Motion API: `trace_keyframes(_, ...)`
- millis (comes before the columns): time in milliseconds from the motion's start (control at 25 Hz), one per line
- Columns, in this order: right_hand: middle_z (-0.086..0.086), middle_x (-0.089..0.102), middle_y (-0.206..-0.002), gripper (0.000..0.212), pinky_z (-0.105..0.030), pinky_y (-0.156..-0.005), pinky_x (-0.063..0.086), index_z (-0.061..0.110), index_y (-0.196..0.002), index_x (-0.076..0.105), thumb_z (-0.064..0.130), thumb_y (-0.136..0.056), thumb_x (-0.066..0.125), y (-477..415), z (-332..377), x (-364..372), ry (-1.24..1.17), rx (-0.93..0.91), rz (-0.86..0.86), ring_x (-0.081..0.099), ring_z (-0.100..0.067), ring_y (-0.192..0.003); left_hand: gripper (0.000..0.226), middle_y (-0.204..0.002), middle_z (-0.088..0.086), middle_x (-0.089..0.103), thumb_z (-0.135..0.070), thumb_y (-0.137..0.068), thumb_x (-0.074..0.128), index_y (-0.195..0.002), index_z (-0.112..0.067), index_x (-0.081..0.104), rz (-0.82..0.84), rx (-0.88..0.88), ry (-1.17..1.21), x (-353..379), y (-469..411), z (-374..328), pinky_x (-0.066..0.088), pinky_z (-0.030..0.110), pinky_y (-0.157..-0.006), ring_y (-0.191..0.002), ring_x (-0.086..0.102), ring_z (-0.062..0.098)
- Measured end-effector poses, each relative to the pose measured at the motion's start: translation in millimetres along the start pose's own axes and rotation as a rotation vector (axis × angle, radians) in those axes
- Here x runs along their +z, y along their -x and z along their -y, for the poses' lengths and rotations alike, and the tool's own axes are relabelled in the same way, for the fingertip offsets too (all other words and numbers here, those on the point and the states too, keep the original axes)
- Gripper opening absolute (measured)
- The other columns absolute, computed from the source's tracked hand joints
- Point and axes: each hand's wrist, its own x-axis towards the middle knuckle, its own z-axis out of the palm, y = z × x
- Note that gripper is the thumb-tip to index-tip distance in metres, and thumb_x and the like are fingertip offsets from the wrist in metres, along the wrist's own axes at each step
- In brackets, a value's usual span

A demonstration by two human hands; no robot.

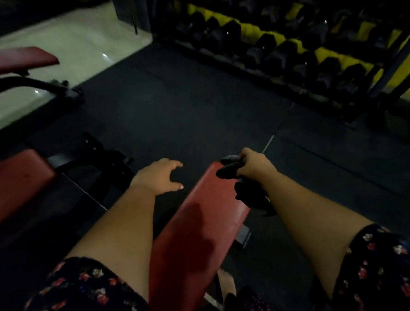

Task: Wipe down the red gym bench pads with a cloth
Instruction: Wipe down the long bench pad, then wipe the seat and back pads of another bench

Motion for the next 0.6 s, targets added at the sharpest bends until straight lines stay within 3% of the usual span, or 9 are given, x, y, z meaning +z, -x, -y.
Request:
trace_keyframes(200, -0.002, 0.059, -0.1, 0.016, -0.035, -0.067, 0.046, 0.028, -0.096, 0.053, 0.02, -0.085, 0.059, 24, 53, -27, 0.269, -0.148, -0.024, 0.057, -0.024, -0.087, 0.074, -0.14, 0.0, 0.044, -0.045, -0.083, 0.072, -0.146, -0.029, 0.038, -0.047, 0.019, 0.01, -25, 26, -1, 0.042, 0.042, -0.105, -0.126, 0.046, 0.018)
trace_keyframes(360, 0.0, 0.059, -0.109, 0.023, -0.036, -0.067, 0.045, 0.026, -0.11, 0.06, 0.017, -0.089, 0.056, 42, 81, -49, 0.483, -0.244, -0.071, 0.059, -0.023, -0.092, 0.073, -0.141, -0.002, 0.043, -0.046, -0.083, 0.071, -0.146, -0.03, 0.037, -0.068, 0.031, -0.021, -54, 40, -3, 0.042, 0.042, -0.105, -0.127, 0.046, 0.016)
trace_keyframes(520, 0.0, 0.037, -0.107, 0.025, -0.037, -0.066, 0.042, 0.026, -0.111, 0.062, 0.016, -0.089, 0.057, 46, 85, -85, 0.474, -0.251, -0.144, 0.052, -0.025, -0.086, 0.073, -0.142, -0.004, 0.043, -0.047, -0.083, 0.07, -0.146, -0.032, 0.037, -0.096, 0.042, -0.056, -83, 40, -15, 0.041, 0.043, -0.105, -0.128, 0.045, 0.017)
trace_keyframes(600, 0.001, 0.036, -0.107, 0.025, -0.037, -0.066, 0.042, 0.025, -0.111, 0.063, 0.015, -0.089, 0.057, 46, 79, -103, 0.437, -0.211, -0.178, 0.052, -0.026, -0.086, 0.073, -0.141, -0.004, 0.043, -0.046, -0.083, 0.071, -0.146, -0.032, 0.037, -0.111, 0.07, -0.081, -97, 35, -30, 0.042, 0.043, -0.105, -0.128, 0.045, 0.017)
